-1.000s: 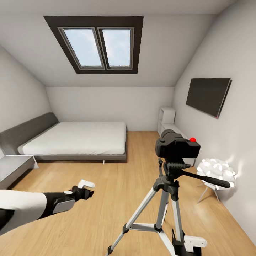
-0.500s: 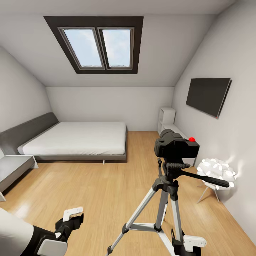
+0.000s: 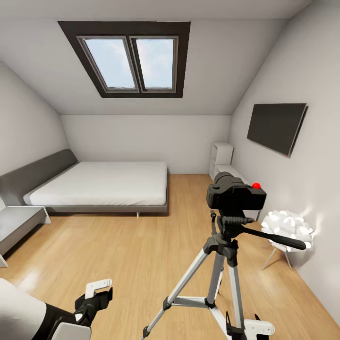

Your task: Attach the digital camera to the camera tripod in the bedroom.

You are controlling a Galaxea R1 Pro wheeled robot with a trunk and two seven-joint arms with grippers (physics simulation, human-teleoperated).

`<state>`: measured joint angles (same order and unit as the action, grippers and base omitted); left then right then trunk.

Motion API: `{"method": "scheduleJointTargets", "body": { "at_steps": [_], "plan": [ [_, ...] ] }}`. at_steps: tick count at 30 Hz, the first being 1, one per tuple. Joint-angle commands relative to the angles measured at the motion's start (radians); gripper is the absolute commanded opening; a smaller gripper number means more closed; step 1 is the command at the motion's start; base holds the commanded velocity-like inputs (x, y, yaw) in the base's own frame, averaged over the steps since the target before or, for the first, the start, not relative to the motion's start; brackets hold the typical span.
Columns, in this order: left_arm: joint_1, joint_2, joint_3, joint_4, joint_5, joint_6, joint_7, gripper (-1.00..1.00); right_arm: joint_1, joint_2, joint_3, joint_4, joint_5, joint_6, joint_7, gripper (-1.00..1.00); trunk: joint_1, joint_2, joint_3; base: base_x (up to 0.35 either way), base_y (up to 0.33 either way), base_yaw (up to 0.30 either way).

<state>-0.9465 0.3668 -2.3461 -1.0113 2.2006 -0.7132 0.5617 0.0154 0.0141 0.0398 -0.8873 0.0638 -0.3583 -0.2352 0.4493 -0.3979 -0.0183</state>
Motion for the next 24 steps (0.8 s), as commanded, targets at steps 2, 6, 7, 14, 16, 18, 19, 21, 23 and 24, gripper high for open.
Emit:
{"method": "scheduleJointTargets", "body": {
  "at_steps": [2,6,7,14,16,18,19,21,23,24],
  "plan": [
    [-0.002,0.0,-0.002,-0.001,0.001,-0.004,0.003,1.0,0.0,0.0,0.002,-0.001,0.007,0.001,-0.009,1.0,0.001,-0.002,-0.002,0.0,0.0,0.0],
    [-0.002,-0.001,-0.002,0.0,0.001,-0.003,0.003,1.0,0.0,0.0,0.002,-0.001,0.007,0.001,-0.009,1.0,0.001,-0.002,-0.002,-0.004,0.0,0.0],
    [-0.001,-0.002,-0.002,0.0,0.001,-0.003,0.003,1.0,0.0,0.0,0.002,-0.001,0.007,0.001,-0.009,1.0,0.001,-0.002,-0.002,-0.036,0.0,0.0],
    [-0.001,-0.003,-0.002,0.001,0.002,-0.003,0.003,1.0,0.0,0.0,0.003,-0.001,0.007,0.001,-0.009,1.0,0.001,-0.002,-0.002,-0.131,0.0,0.0],
    [-0.001,-0.003,-0.002,0.001,0.002,-0.003,0.003,1.0,0.0,0.0,0.003,-0.001,0.007,0.001,-0.009,1.0,0.001,-0.002,-0.002,-0.183,0.0,0.0],
    [-0.001,-0.003,-0.002,0.001,0.002,-0.003,0.003,1.0,0.0,0.001,0.003,-0.001,0.007,0.001,-0.009,1.0,0.001,-0.002,-0.002,-0.191,0.0,0.0],
    [-0.001,-0.003,-0.002,0.001,0.002,-0.003,0.003,1.0,0.0,0.001,0.003,-0.001,0.007,0.001,-0.009,1.0,0.001,-0.002,-0.002,-0.194,0.0,0.0],
    [-0.001,-0.003,-0.002,0.002,0.002,-0.003,0.003,1.0,0.0,0.001,0.003,-0.001,0.007,0.001,-0.009,1.0,0.001,-0.002,-0.002,-0.195,0.0,0.0],
    [-0.001,-0.003,-0.002,0.002,0.002,-0.003,0.003,1.0,0.0,0.001,0.003,-0.001,0.007,0.001,-0.009,1.0,0.001,-0.002,-0.002,-0.196,0.0,0.0],
    [-0.001,-0.003,-0.002,0.002,0.002,-0.003,0.003,1.0,0.0,0.001,0.003,-0.001,0.007,0.001,-0.009,1.0,0.001,-0.002,-0.002,-0.196,0.0,0.0]
  ]
}}
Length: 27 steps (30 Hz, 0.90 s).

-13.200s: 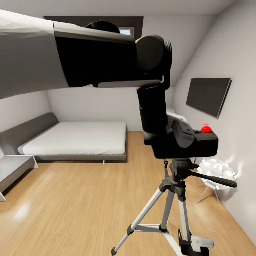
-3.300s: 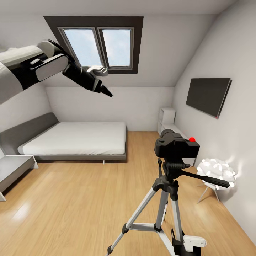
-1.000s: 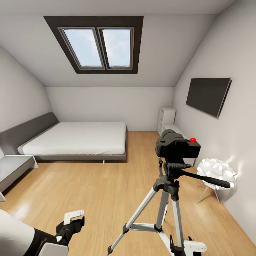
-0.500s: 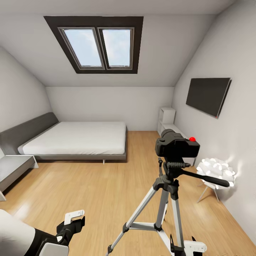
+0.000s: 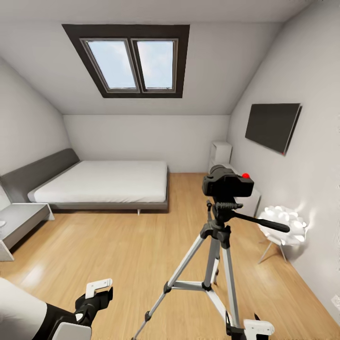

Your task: Attach the digital camera to the camera tripod in the bedroom.

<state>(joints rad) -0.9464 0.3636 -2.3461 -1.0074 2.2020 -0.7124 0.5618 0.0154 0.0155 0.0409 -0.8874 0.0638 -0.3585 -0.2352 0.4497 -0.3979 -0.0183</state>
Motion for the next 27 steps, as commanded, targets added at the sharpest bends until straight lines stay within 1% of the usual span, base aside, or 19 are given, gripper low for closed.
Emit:
{"method": "scheduleJointTargets", "body": {
  "at_steps": [1,13,24,27],
  "plan": [
    [-0.002,0.0,-0.002,-0.002,0.001,-0.004,0.003,1.0,0.0,0.0,0.002,-0.001,0.007,0.001,-0.009,1.0,0.0,-0.002,-0.002,-0.196,0.0,0.0],
    [-0.002,0.0,-0.002,-0.001,0.001,-0.003,0.004,1.0,0.0,0.001,0.003,-0.001,0.007,0.001,-0.009,1.0,0.0,-0.002,-0.002,-0.176,0.0,0.0],
    [-0.002,0.0,-0.002,0.003,0.001,0.001,0.004,1.0,0.0,0.003,0.003,-0.001,0.007,0.001,-0.009,1.0,0.0,-0.002,-0.002,-0.027,0.0,0.0],
    [-0.002,0.0,-0.002,0.011,0.001,0.003,0.005,1.0,0.0,0.003,0.004,0.029,0.006,0.001,-0.009,1.0,0.0,-0.002,-0.002,0.0,0.0,0.0]
  ]
}}
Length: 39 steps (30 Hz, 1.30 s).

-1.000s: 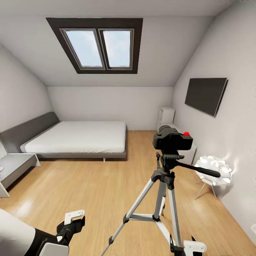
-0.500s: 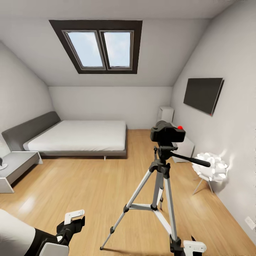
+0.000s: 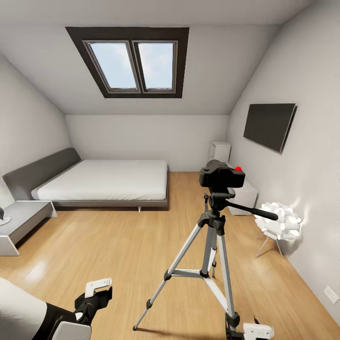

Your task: Attach the digital camera to the camera tripod in the bedroom.

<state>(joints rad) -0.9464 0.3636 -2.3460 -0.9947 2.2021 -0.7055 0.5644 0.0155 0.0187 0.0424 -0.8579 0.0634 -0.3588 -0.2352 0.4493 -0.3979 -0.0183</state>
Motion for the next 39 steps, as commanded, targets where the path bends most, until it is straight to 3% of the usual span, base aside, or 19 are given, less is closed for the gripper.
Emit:
{"method": "scheduleJointTargets", "body": {
  "at_steps": [1,13,16,20,23,31,39],
  "plan": [
    [-0.002,0.0,-0.003,-0.001,0.001,-0.003,0.003,1.0,0.0,0.0,0.002,0.01,0.007,0.0,-0.009,1.0,0.001,-0.002,-0.002,0.0,0.0,0.0],
    [-0.002,0.003,-0.003,-0.001,0.005,0.014,0.006,1.0,0.0,-0.001,-0.002,0.229,0.006,-0.139,-0.008,1.0,0.001,-0.002,-0.002,0.0,0.0,0.0],
    [-0.002,0.006,-0.003,-0.004,0.007,0.086,0.007,1.0,0.0,-0.001,-0.002,0.261,0.006,-0.152,-0.008,1.0,0.001,-0.002,-0.002,0.0,0.0,0.0],
    [-0.002,0.007,-0.004,-0.006,0.011,0.261,0.005,1.0,0.0,-0.003,-0.002,0.313,0.006,-0.159,-0.009,1.0,0.001,-0.002,-0.002,0.0,0.0,0.0],
    [0.006,0.007,-0.004,-0.007,0.012,0.319,0.005,1.0,0.0,-0.003,-0.003,0.348,0.006,-0.161,-0.009,1.0,0.001,-0.002,-0.002,0.0,0.0,0.0],
    [0.072,0.018,-0.003,-0.001,0.014,0.357,0.005,1.0,0.0,-0.005,-0.004,0.431,0.006,-0.163,-0.009,1.0,0.001,-0.002,-0.002,0.0,0.0,0.0],
    [0.26,0.02,-0.004,0.093,0.016,0.36,0.003,1.0,0.0,-0.007,-0.005,0.536,0.006,-0.162,-0.009,1.0,0.001,-0.002,-0.002,0.0,0.0,0.0]
  ]
}}
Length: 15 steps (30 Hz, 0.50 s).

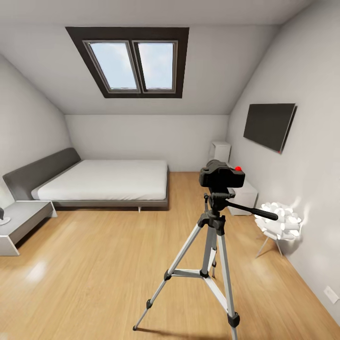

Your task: Attach the digital camera to the camera tripod in the bedroom.

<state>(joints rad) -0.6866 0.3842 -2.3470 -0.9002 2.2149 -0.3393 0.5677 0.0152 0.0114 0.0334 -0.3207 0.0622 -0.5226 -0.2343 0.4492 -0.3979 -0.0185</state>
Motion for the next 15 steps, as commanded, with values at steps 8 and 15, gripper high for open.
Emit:
{"method": "scheduleJointTargets", "body": {
  "at_steps": [8,15],
  "plan": [
    [0.16,-0.009,-0.003,0.054,0.004,-0.007,-0.001,1.0,0.0,-0.004,0.005,0.088,0.008,0.006,-0.01,1.0,0.001,-0.002,-0.002,0.0,0.0,0.0],
    [0.283,-0.038,-0.003,0.093,0.005,-0.007,-0.002,1.0,0.0,-0.004,0.006,0.166,0.008,0.01,-0.012,1.0,0.001,-0.002,-0.002,0.0,0.0,0.0]
  ]
}}
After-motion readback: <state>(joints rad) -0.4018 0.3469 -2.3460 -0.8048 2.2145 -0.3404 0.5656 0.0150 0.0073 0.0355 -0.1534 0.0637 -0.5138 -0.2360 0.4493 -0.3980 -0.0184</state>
